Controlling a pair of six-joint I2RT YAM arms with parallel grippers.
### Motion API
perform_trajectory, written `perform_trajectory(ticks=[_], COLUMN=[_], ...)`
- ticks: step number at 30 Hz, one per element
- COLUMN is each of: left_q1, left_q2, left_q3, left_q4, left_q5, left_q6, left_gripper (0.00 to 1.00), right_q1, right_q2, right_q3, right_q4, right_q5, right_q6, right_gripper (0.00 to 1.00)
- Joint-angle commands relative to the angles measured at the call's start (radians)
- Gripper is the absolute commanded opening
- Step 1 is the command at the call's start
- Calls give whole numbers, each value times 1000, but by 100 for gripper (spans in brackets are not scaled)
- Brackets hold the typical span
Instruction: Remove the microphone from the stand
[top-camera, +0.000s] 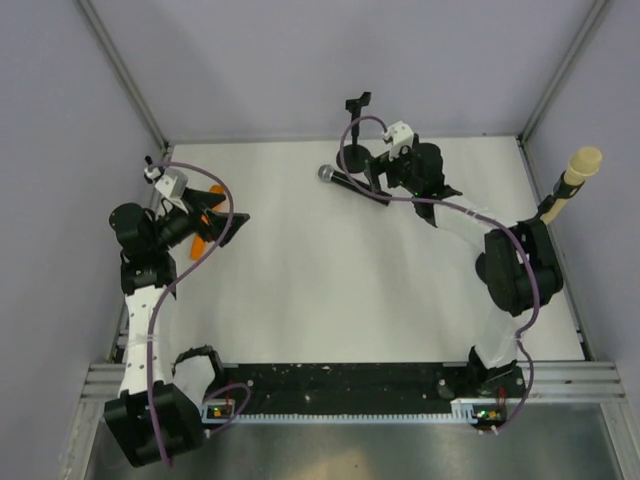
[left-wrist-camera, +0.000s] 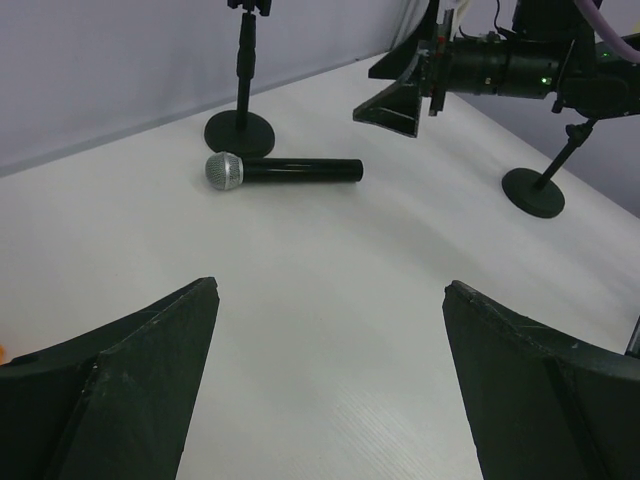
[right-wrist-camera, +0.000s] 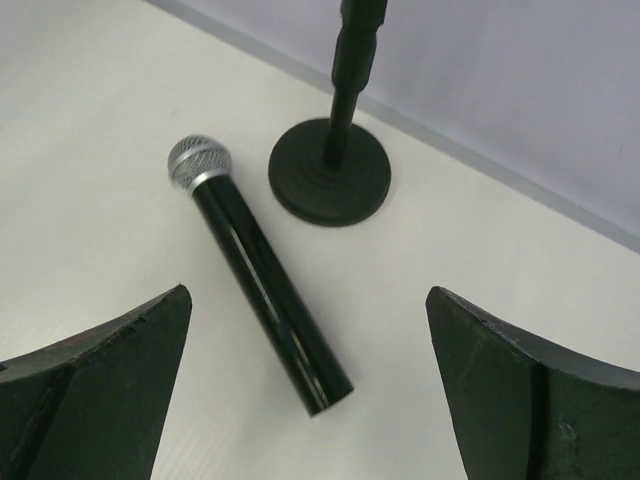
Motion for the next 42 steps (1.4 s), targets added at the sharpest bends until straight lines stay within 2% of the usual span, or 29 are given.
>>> perform_trajectory(ticks=[1,12,18,22,29,34,38,42], left_q1=[3,-2,-5,-8,-42,-155,-282,-396], left_q2=[-33,-70,-81,-95,-108,-70,-17,56], left_q3=[10,29,46,43,21,61,96,142], left_q4=[56,-59,-105,-123,-111,-148,-173,-154], left_q5=[-3,-81,-152,-175,-170,-236,-313,-318], left_q6=[-37,34,50,69,89,185,264,251], left_gripper=[99,99,99,99,99,99,99,99], right_q1=[2,0,2,0,-14,-87,-168,-253], right_q2=[-191,-596,-814,-895,-946,-952,-981,-1007], right_q3=[-97,-187,-180,-129,-88,-80,-91,-138], right_q4=[-88,-508,-770,-941,-1261,-1387,-1418,-1395], right_q5=[-33,35,-1,15,130,251,257,308], right_q6=[-39,-128,-234,-220,-151,-125,-105,-101], right_gripper=[99,99,99,99,99,99,98,97])
